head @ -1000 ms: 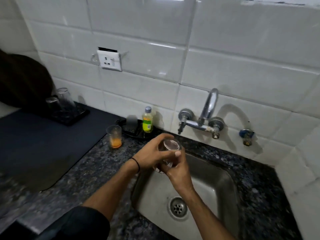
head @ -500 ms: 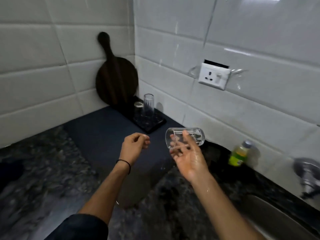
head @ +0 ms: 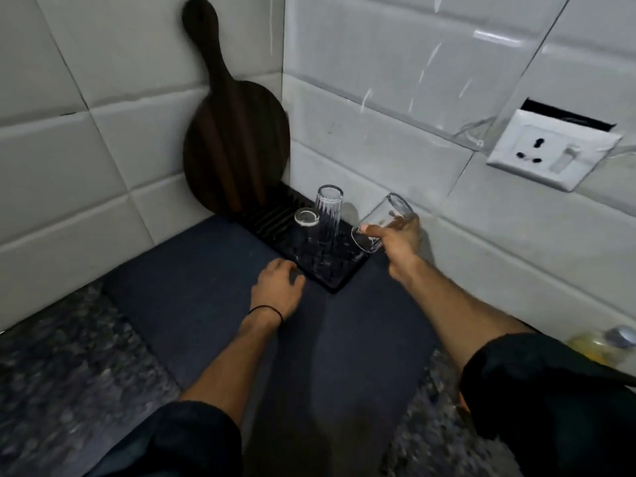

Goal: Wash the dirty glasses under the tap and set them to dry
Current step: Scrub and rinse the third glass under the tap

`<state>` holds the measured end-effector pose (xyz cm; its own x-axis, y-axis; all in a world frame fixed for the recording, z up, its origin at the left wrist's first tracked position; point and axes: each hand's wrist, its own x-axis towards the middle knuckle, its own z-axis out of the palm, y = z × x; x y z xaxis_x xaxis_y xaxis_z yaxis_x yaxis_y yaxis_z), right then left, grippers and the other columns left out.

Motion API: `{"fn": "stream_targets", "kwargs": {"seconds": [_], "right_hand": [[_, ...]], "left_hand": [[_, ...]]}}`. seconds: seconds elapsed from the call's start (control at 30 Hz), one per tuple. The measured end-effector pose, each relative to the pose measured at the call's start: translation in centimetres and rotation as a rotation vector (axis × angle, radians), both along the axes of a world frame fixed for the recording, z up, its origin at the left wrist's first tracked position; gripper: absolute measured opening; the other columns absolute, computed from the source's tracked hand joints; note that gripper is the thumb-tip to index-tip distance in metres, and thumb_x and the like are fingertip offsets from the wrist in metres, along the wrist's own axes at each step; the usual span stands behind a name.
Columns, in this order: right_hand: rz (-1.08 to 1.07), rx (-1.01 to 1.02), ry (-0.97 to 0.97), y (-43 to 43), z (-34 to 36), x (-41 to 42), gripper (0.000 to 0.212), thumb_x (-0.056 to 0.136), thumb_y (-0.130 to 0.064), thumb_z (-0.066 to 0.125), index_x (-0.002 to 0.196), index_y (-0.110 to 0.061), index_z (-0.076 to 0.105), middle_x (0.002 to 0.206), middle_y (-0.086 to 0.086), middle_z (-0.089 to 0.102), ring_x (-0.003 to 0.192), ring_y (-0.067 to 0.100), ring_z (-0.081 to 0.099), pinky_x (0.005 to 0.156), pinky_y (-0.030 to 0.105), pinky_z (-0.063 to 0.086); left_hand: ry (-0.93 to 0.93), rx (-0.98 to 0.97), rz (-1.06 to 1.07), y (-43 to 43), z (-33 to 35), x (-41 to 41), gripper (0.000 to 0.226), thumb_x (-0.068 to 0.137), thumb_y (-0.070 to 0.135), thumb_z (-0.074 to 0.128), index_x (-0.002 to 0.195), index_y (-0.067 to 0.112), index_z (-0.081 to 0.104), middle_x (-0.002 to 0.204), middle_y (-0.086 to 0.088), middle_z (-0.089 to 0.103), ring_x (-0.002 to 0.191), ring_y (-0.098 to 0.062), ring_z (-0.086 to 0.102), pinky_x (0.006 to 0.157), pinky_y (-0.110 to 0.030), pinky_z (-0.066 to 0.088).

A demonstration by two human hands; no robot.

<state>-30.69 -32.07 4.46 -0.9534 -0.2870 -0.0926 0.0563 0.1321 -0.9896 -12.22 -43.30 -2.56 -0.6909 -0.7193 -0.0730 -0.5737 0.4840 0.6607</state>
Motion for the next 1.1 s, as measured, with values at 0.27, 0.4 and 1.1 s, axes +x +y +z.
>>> {"fn": "stream_targets", "kwargs": {"seconds": [0.27,0.4,1.1], "right_hand": [[0.199,0.246,0.132,-4.1,-3.6,-3.3,0.09,0.059,-0.003,0.092,0.133,-0.015,0.044,0.117,0.002,0.066,0.106,0.02,0.065,0.086,0.027,0.054],[0.259,0.25,0.174,-4.3,-4.6,-3.8,0.087,0.06,-0.004,0.093,0.131,-0.015,0.045,0.12,0.003,0.064,0.106,0.017,0.065,0.08,0.02,0.052],[0.413,0.495,0.282,-4.6,-7.3,-5.6,0.085,0.049,-0.037,0.094,0.123,-0.017,0.057,0.119,-0.001,0.07,0.11,0.018,0.066,0.103,0.042,0.051]], "left_hand": [[-0.198,0.0,-0.041,-0.4,-4.6,-1.7,0.077,0.095,0.055,0.047,0.157,0.023,0.013,0.166,0.002,-0.008,0.152,-0.025,-0.011,0.12,-0.053,-0.004],[-0.197,-0.051,-0.02,0.0,-5.7,-2.0,0.081,0.094,0.058,0.045,0.158,0.023,0.008,0.166,0.001,-0.011,0.151,-0.026,-0.017,0.119,-0.053,-0.009],[-0.234,-0.042,-0.009,0.1,-5.5,-2.4,0.082,0.091,0.06,0.046,0.157,0.026,0.011,0.166,0.003,-0.011,0.15,-0.026,-0.018,0.119,-0.054,-0.01]]}}
